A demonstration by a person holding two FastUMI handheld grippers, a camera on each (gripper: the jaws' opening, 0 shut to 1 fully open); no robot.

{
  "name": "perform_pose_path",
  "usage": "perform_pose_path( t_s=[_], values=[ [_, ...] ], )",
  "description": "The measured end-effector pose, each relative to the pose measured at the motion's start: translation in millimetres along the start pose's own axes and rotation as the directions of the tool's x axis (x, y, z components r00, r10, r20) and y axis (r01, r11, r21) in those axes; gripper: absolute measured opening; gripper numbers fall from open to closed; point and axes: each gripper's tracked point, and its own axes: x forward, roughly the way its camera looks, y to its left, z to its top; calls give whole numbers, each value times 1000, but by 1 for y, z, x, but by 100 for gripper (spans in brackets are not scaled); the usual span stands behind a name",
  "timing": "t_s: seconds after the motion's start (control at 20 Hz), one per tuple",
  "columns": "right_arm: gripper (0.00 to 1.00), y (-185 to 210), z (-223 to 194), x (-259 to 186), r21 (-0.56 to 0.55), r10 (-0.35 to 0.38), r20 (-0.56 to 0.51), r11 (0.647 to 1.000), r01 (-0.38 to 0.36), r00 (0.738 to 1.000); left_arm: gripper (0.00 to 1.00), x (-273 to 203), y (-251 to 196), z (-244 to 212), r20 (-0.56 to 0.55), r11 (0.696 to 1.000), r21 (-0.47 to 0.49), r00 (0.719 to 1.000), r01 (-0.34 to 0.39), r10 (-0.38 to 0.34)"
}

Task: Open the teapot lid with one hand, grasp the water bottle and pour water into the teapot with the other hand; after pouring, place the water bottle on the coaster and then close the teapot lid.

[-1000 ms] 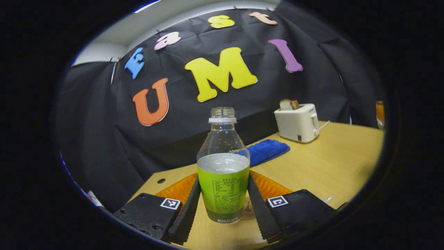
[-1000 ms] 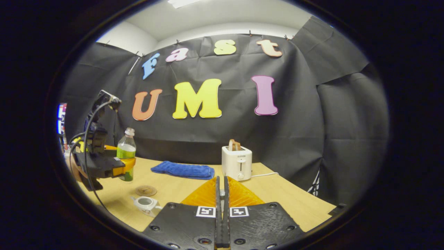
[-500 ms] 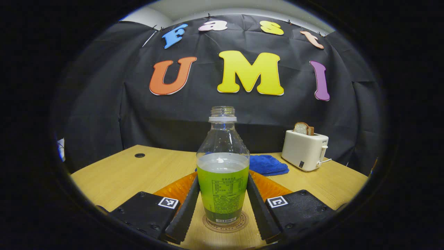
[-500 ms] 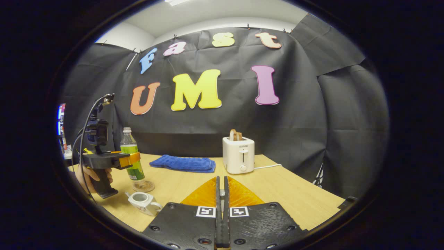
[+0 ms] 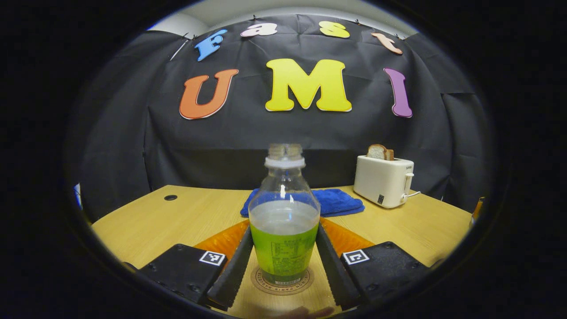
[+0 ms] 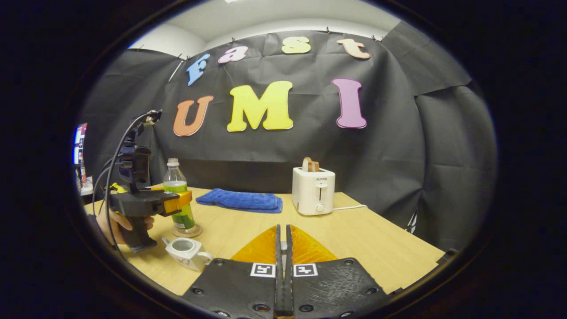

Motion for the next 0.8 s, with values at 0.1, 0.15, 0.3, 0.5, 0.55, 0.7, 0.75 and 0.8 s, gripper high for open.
perform_pose_path(
  t_s=[0.1,0.15,0.3,0.5,0.55,0.7,0.75,0.8],
  values=[
    [0,0,-1,1,-5,0,-1,1000,0,1000,87,-3,1,4,14,1000,-1,1000,-10,10],
    [0,1,-2,1,-5,4,-2,1000,-4,1000,91,-6,0,9,24,1000,-2,1000,-3,3],
    [0,13,-10,1,6,42,-26,999,-42,999,94,-15,-3,21,43,1000,1,999,8,-8],
    [0,34,-17,2,4,106,-41,994,-106,993,94,-36,-4,42,52,1000,-21,999,16,-15],
    [0,40,-20,2,-12,119,-40,993,-119,992,95,-43,2,48,53,1000,-10,999,-3,3],
    [0,53,-29,3,-38,139,-54,989,-141,989,95,-75,18,65,64,998,12,996,-62,62],
    [0,58,-32,3,-41,149,-60,988,-151,987,95,-88,23,72,87,998,17,994,-68,66],
    [0,64,-34,3,-47,166,-64,984,-170,984,95,-101,27,78,106,997,20,992,-72,70]
  ],
)
